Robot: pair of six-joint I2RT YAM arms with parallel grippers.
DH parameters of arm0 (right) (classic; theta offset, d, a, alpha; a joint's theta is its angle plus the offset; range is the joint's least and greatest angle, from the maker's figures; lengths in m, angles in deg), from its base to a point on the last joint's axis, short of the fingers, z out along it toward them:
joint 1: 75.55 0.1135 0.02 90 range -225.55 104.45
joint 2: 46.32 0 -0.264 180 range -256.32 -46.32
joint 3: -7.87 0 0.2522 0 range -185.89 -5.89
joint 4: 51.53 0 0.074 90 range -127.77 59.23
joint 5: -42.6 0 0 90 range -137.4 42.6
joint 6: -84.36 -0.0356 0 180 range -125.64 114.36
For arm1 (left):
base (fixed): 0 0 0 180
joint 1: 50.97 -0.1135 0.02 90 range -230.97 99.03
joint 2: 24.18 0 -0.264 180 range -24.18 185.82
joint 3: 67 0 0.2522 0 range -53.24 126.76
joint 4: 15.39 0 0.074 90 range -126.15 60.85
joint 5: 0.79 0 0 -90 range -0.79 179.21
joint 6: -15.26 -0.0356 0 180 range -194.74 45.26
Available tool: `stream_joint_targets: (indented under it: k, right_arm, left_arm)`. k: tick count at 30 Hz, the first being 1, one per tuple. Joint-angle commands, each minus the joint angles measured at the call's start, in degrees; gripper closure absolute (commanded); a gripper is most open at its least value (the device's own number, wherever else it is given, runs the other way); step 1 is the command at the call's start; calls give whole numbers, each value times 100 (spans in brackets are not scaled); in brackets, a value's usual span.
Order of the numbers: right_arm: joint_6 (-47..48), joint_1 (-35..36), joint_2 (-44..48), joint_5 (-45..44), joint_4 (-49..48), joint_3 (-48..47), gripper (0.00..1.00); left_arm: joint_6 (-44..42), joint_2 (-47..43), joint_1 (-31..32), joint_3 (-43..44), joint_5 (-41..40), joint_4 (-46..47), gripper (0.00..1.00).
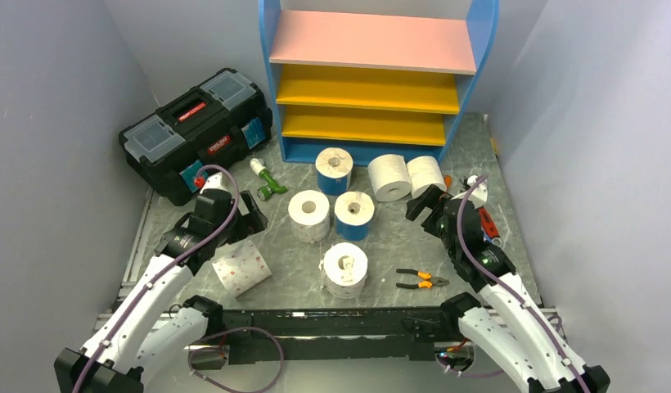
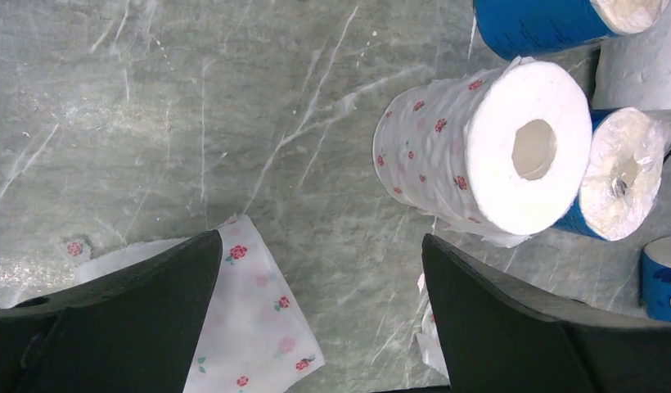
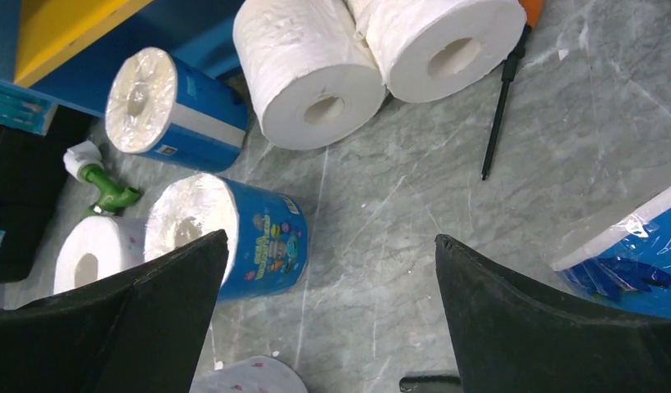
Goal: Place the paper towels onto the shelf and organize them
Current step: Adjust the paper towel at the center of the board.
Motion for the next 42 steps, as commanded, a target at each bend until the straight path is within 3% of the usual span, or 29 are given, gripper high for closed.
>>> stream_joint_targets:
  k: [1, 7, 12, 21, 26, 35, 42]
  right_arm:
    - [135, -9, -59, 50, 12, -132, 0]
    - [286, -2, 137, 575, -503, 137, 0]
    - [509, -13, 18, 760, -288, -73, 0]
    - [797, -6, 88, 1205, -576, -135, 0]
    - [1088, -6, -237, 1656, -247, -489, 0]
    - [986, 33, -699, 2589, -302, -773, 0]
    - [1117, 873, -1422, 2149, 280, -1353, 0]
  left_arm:
    - [-187, -24, 19, 28, 84, 123, 1]
    - [-574, -9, 19, 193, -90, -19, 1]
    - [-1078, -45, 19, 584, -239, -305, 1]
    - [-1772, -817, 19, 113, 227, 737, 1]
    - [-1705, -1539, 19, -174, 498, 1176, 1]
    - [-1409, -1577, 19, -4, 264, 367, 1]
    - [-921, -1364, 17, -134, 488, 374, 1]
